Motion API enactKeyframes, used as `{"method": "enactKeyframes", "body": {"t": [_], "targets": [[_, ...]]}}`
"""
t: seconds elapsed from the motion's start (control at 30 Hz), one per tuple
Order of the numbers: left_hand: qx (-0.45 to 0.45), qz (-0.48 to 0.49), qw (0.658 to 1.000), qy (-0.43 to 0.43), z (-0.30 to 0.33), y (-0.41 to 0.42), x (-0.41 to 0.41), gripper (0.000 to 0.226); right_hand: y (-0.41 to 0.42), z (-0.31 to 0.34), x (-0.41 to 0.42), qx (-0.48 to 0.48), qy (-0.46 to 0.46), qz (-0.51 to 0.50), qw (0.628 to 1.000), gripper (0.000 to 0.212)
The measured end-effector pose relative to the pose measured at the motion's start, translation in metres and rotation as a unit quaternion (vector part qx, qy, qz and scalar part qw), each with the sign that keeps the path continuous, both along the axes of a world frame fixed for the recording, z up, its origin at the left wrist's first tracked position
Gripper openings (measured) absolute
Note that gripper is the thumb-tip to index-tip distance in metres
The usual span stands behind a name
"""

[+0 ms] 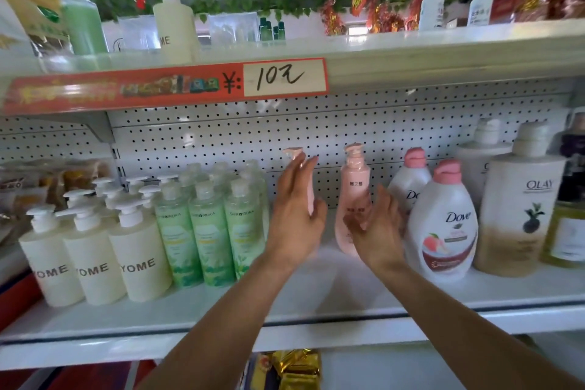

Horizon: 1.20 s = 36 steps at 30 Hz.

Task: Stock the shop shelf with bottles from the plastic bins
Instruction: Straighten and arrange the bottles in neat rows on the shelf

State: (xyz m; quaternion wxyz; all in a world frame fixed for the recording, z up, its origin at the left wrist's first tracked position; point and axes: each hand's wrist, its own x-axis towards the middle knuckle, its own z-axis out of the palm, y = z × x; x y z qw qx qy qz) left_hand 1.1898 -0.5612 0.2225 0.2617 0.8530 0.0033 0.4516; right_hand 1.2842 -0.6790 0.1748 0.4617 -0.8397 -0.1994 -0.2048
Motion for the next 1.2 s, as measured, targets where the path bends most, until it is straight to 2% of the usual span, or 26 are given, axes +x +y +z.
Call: {"method": "enactKeyframes", "body": {"t": [0.07, 0.17, 0.23, 0.3, 0.57, 0.73, 0.93, 1.03, 1.2], "targets": [[0.007, 0.028, 0.999, 0.027, 0.022, 0.009, 0.005, 0.067, 0.002, 0.004, 0.013, 0.002, 0.061, 0.031, 0.998, 0.073], [0.051, 0.096, 0.985, 0.136, 0.044, 0.026, 0.015, 0.070, 0.005, 0.007, 0.022, 0.067, 0.141, 0.074, 0.985, 0.053], [0.078, 0.110, 0.972, 0.195, 0.054, 0.036, 0.019, 0.066, 0.005, 0.009, 0.023, 0.088, 0.160, 0.084, 0.980, 0.051], [0.093, 0.097, 0.966, 0.219, 0.061, 0.042, 0.017, 0.060, 0.004, 0.010, 0.023, 0.068, 0.149, 0.079, 0.983, 0.050], [0.114, 0.065, 0.961, 0.245, 0.074, 0.053, 0.008, 0.058, -0.007, 0.017, -0.003, -0.006, 0.146, 0.130, 0.981, 0.038], [0.112, 0.048, 0.964, 0.235, 0.071, 0.057, -0.001, 0.060, -0.004, 0.011, -0.018, 0.034, 0.158, 0.184, 0.969, 0.045], [0.216, 0.145, 0.945, 0.197, 0.055, 0.071, -0.039, 0.051, 0.013, 0.012, -0.039, 0.031, 0.160, 0.224, 0.961, 0.049], [0.218, 0.170, 0.936, 0.219, 0.044, 0.081, -0.052, 0.052, 0.028, 0.011, -0.045, 0.032, 0.158, 0.232, 0.959, 0.049], [0.198, 0.156, 0.935, 0.249, 0.037, 0.088, -0.058, 0.055, 0.043, 0.009, -0.050, 0.038, 0.142, 0.236, 0.961, 0.050]]}}
